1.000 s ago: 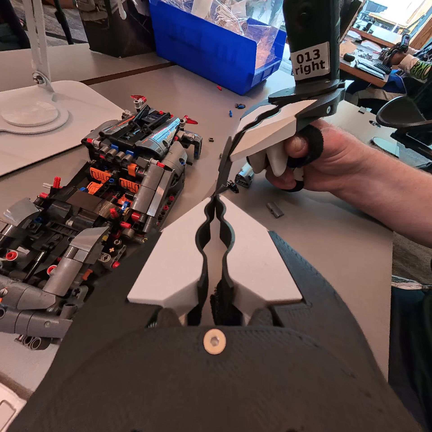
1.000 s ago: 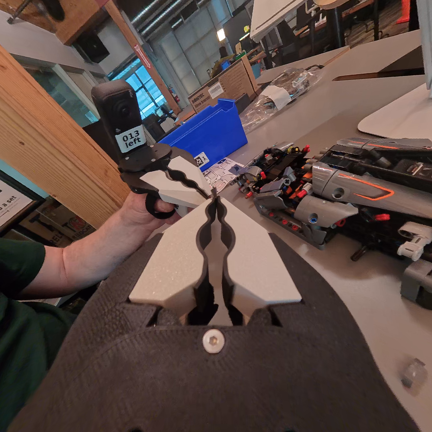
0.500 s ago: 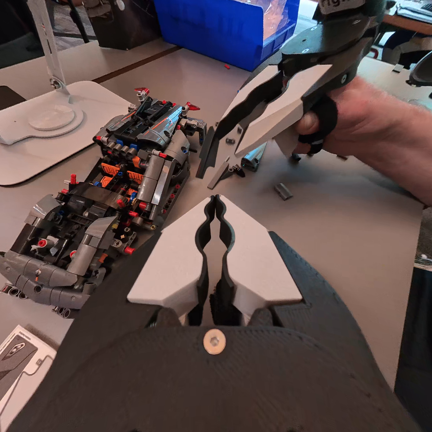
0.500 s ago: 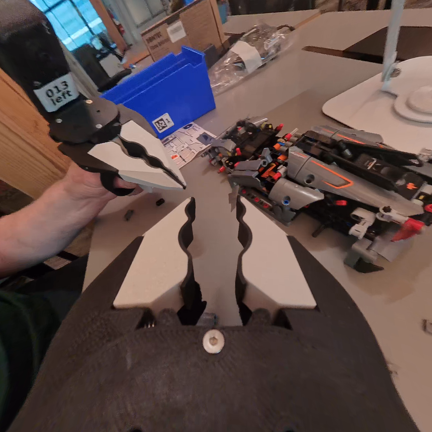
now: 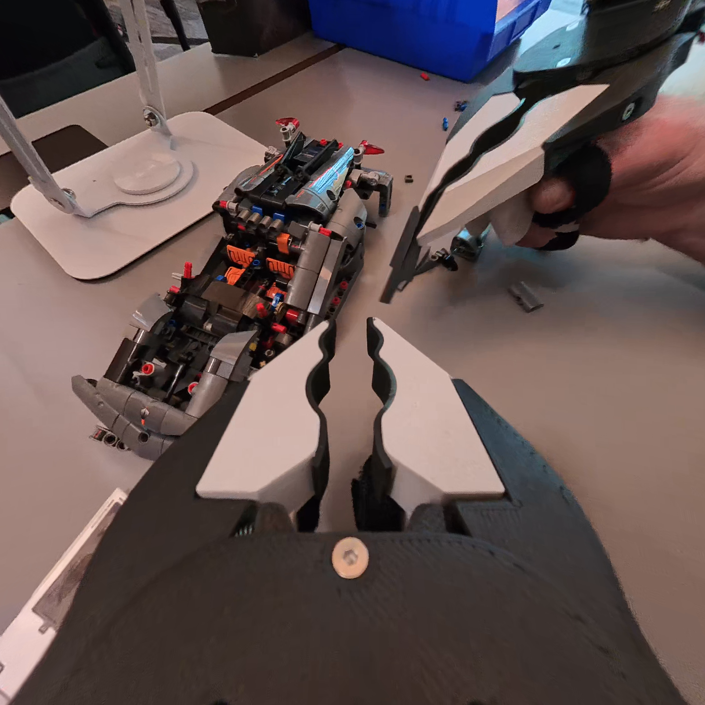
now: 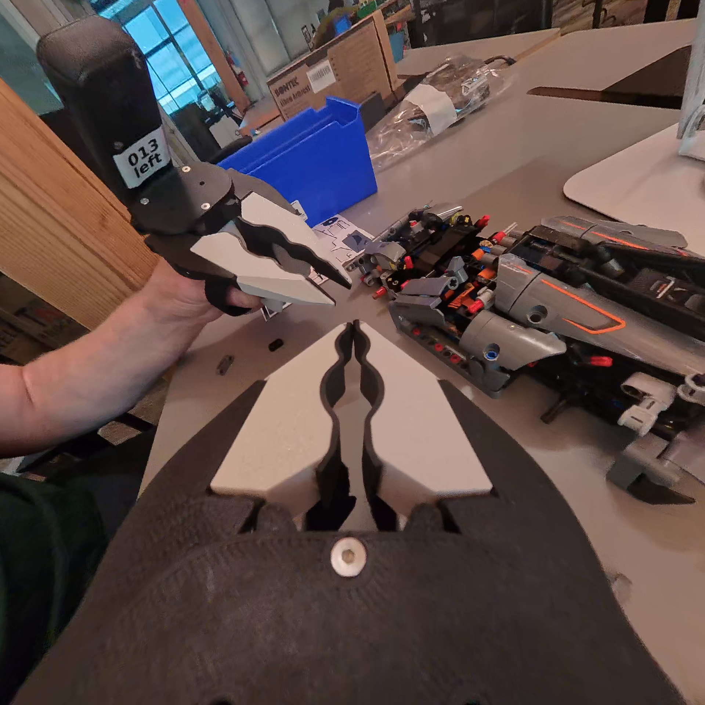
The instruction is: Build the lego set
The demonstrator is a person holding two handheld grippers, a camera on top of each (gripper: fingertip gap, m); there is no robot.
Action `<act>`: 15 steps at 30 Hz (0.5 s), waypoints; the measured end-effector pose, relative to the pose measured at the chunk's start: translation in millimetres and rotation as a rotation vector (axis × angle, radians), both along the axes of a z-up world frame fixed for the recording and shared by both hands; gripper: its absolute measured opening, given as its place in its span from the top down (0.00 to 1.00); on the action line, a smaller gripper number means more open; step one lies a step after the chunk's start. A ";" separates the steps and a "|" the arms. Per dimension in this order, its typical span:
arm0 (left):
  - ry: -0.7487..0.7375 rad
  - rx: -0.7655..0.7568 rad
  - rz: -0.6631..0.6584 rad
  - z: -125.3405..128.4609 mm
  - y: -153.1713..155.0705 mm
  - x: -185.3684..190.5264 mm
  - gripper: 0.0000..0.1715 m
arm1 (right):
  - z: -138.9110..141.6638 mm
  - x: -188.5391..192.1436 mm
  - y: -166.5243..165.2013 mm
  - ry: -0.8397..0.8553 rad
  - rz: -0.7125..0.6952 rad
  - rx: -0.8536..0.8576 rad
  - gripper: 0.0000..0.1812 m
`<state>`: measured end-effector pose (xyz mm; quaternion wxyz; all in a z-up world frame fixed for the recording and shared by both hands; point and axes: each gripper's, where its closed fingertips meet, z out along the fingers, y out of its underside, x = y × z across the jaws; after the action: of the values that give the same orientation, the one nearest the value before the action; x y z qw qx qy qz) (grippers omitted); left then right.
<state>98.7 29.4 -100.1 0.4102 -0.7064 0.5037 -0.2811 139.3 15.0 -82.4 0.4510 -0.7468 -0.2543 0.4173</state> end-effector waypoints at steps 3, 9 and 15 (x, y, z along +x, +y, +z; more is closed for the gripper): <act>0.055 0.066 0.015 -4.2 8.1 0.2 0.90 | -5.0 -2.8 8.0 0.026 -0.030 -0.047 1.00; 0.115 0.149 -0.014 2.0 25.8 -0.1 0.87 | -17.4 -9.5 15.2 0.063 -0.153 -0.136 1.00; 0.148 0.132 -0.118 12.8 43.3 11.2 0.87 | -20.2 4.1 25.2 0.135 -0.282 -0.201 1.00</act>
<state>109.8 72.7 -87.3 0.4004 -0.6658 0.5906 -0.2182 143.4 40.1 -102.6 0.4439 -0.7869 -0.0734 0.4224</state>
